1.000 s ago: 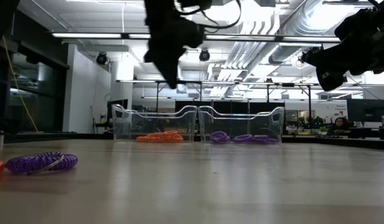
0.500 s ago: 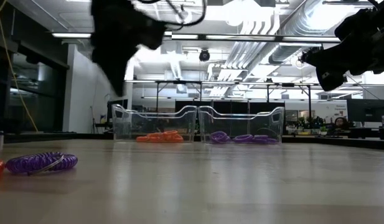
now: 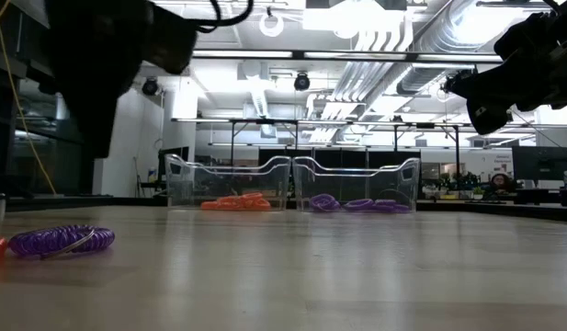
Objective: Sort spring keychains
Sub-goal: Put the violet spring keychain into the right transparent bin
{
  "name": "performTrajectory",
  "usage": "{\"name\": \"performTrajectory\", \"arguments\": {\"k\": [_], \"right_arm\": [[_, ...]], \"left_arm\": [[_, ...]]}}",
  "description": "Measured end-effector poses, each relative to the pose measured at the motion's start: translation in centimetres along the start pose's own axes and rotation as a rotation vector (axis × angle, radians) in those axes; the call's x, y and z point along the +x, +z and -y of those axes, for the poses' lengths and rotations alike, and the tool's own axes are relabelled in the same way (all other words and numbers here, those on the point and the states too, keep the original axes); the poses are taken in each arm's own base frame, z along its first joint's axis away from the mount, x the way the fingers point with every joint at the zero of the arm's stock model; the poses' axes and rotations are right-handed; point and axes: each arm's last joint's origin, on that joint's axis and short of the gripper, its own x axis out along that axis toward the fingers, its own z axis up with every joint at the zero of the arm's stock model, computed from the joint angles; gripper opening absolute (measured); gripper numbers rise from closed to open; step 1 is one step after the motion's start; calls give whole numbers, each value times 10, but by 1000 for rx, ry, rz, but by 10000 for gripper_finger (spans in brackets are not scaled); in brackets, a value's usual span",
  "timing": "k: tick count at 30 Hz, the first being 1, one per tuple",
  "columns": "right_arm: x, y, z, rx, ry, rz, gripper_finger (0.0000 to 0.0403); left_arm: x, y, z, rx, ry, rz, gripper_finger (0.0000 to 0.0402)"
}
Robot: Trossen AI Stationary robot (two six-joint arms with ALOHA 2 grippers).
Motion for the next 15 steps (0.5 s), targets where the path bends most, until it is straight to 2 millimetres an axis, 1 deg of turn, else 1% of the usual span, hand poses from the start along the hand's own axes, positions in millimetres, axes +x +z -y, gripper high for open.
{"name": "performTrajectory", "arguments": {"k": [8,12,15], "right_arm": [[0,0,0,0,0,0,12],[0,0,0,0,0,0,12],[0,0,0,0,0,0,12]], "left_arm": [[15,-30,13,-75,-59,11,1],[20,-35,15,-89,-95,8,1],[20,-36,18,-106,-126,4,13]]}}
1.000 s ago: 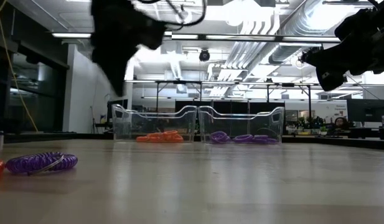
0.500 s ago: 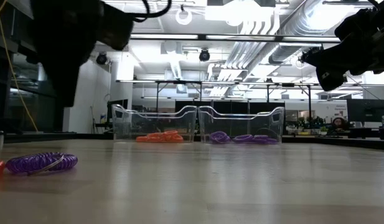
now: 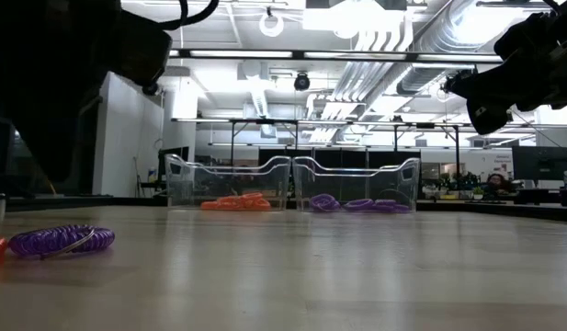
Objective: Sort spring keychains
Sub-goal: Put the violet spring keychain into the right transparent bin
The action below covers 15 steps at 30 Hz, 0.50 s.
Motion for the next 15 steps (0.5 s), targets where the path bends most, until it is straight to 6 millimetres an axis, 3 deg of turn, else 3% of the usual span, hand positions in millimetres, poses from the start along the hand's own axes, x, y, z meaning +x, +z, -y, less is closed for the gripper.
{"name": "performTrajectory", "arguments": {"k": [4,10,15], "right_arm": [[0,0,0,0,0,0,12],[0,0,0,0,0,0,12],[0,0,0,0,0,0,12]], "left_arm": [[1,2,5,-10,-47,13,54],[21,1,12,-9,-53,-27,126],[33,3,21,-11,-47,-43,146]]}}
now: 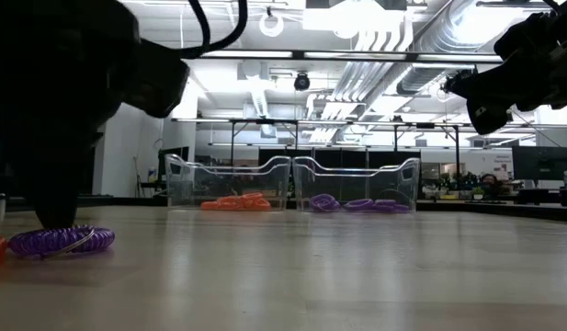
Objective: Sort spring keychains
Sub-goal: Put the violet spring keychain into the right transparent bin
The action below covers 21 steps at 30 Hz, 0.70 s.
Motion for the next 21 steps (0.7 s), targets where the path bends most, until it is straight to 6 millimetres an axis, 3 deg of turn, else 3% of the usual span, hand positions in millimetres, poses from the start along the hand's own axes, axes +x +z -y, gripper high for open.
{"name": "performTrajectory", "arguments": {"k": [5,15,21], "right_arm": [[0,0,0,0,-1,0,12],[0,0,0,0,-1,0,12],[0,0,0,0,0,0,12]], "left_arm": [[0,4,8,-1,-7,21,146],[21,2,6,-9,73,5,146],[23,2,6,2,81,-3,140]]}}
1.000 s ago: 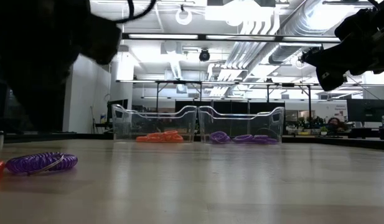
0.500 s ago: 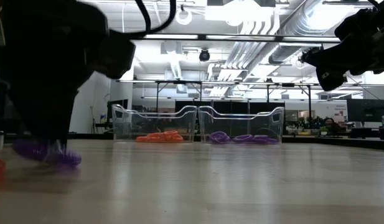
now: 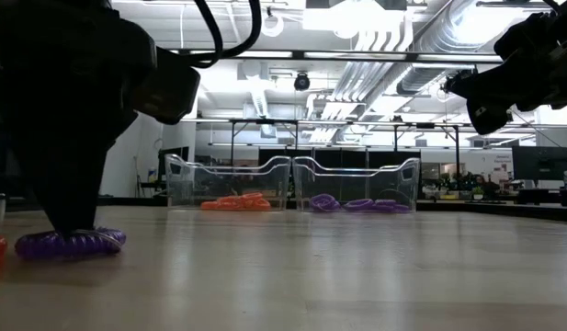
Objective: Sort spring keychains
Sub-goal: Put the violet spring keychain into the right transparent bin
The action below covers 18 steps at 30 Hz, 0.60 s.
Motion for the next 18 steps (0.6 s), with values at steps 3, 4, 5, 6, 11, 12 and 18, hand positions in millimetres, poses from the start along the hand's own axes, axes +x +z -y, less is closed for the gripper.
{"name": "performTrajectory", "arguments": {"k": [3,4,5,6,11,12,18], "right_arm": [[0,0,0,0,0,0,12],[0,0,0,0,0,0,12],[0,0,0,0,0,0,12],[0,0,0,0,0,0,12],[0,0,0,0,0,0,12],[0,0,0,0,0,0,12],[0,0,0,0,0,0,12]], "left_arm": [[1,0,-1,6,8,0,113],[1,0,-1,9,12,0,100],[1,-1,-2,16,15,-1,86],[1,-1,-2,29,17,-1,71],[1,-1,-3,83,24,-1,12],[1,0,-3,86,25,-1,11],[0,4,-5,104,30,6,5]]}}
